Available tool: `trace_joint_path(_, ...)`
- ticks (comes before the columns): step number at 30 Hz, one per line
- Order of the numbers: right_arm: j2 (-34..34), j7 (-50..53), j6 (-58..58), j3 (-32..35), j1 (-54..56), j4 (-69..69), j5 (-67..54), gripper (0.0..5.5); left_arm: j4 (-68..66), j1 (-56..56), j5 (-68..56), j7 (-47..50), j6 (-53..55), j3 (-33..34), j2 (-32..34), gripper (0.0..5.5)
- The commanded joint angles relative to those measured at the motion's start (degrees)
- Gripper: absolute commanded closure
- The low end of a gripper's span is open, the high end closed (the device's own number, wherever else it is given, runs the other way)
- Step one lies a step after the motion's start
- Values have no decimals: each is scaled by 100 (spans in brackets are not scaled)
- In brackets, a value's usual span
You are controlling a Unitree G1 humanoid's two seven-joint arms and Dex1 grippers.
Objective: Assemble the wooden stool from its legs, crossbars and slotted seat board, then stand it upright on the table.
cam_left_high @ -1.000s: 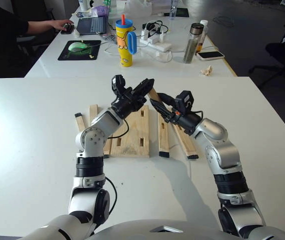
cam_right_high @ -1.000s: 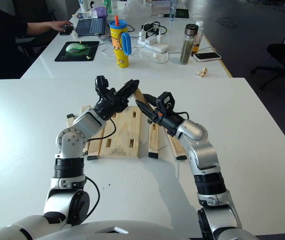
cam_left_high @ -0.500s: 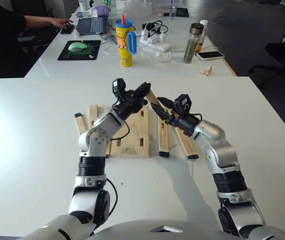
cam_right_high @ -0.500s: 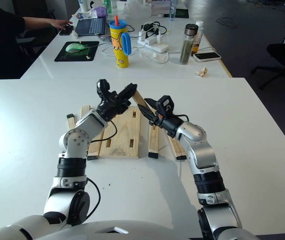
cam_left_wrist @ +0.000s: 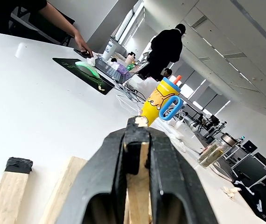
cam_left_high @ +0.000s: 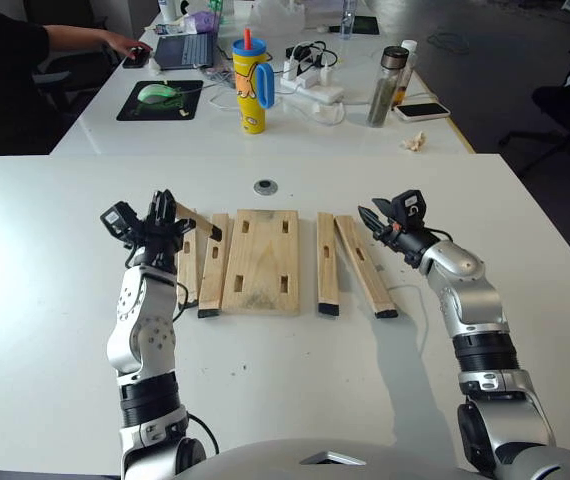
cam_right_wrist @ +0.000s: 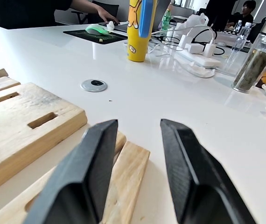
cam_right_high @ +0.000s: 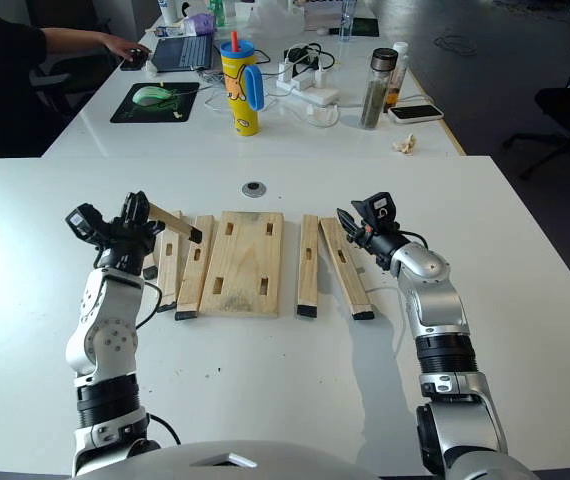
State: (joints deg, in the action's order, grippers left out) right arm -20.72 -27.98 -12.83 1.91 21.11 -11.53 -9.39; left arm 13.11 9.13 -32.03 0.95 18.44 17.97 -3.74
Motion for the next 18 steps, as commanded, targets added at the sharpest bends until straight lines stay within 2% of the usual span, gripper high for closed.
trace_joint_path(1, 62, 76, 16, -13, 52, 6, 49, 382, -2, -86, -53, 104, 19, -63, -119, 506)
trace_joint_path(18, 175, 145, -59, -61, -108, 176, 51, 382, -562, -98, 199, 114, 77, -78, 195, 506)
